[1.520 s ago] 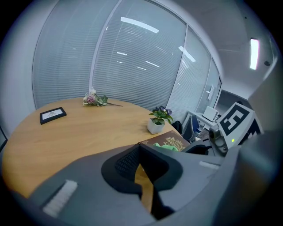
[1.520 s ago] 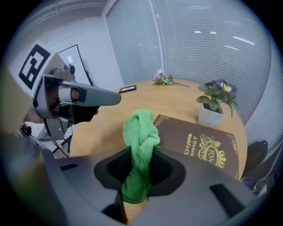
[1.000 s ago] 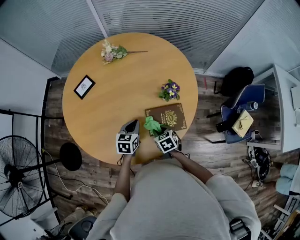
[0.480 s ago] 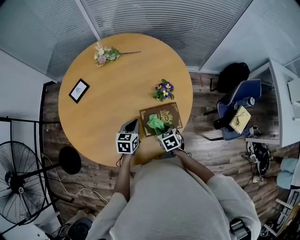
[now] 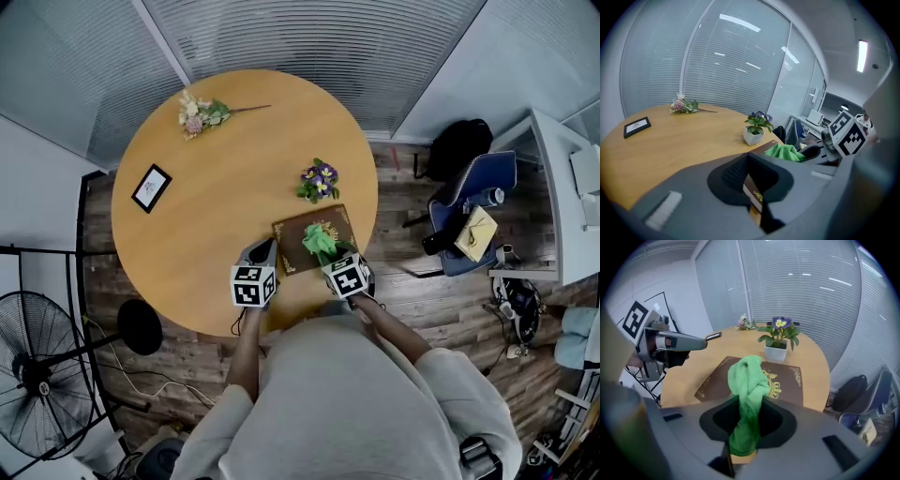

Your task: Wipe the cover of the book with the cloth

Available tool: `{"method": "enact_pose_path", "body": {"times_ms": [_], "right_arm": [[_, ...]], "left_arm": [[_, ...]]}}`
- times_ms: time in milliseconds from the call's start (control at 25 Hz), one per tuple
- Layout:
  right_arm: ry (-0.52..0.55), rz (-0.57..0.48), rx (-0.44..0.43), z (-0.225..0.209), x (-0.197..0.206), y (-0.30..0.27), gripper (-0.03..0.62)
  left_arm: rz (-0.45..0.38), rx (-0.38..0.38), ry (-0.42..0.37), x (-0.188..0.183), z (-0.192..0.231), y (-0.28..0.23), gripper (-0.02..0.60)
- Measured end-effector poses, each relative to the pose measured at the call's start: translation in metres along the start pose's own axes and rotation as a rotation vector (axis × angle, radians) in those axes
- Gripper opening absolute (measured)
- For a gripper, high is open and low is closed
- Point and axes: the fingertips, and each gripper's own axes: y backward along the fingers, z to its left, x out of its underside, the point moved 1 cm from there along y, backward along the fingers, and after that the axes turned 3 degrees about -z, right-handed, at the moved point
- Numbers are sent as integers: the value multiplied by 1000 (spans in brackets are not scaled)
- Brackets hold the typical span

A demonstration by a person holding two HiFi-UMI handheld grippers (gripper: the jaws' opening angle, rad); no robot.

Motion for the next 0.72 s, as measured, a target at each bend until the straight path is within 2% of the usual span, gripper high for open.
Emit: {"method": "enact_pose_path", "body": {"times_ms": [720], "right_arm": [[-45, -8, 92, -49, 10, 19, 98]], "left_arm": [[-3, 7, -15, -8, -4, -2, 9]]}}
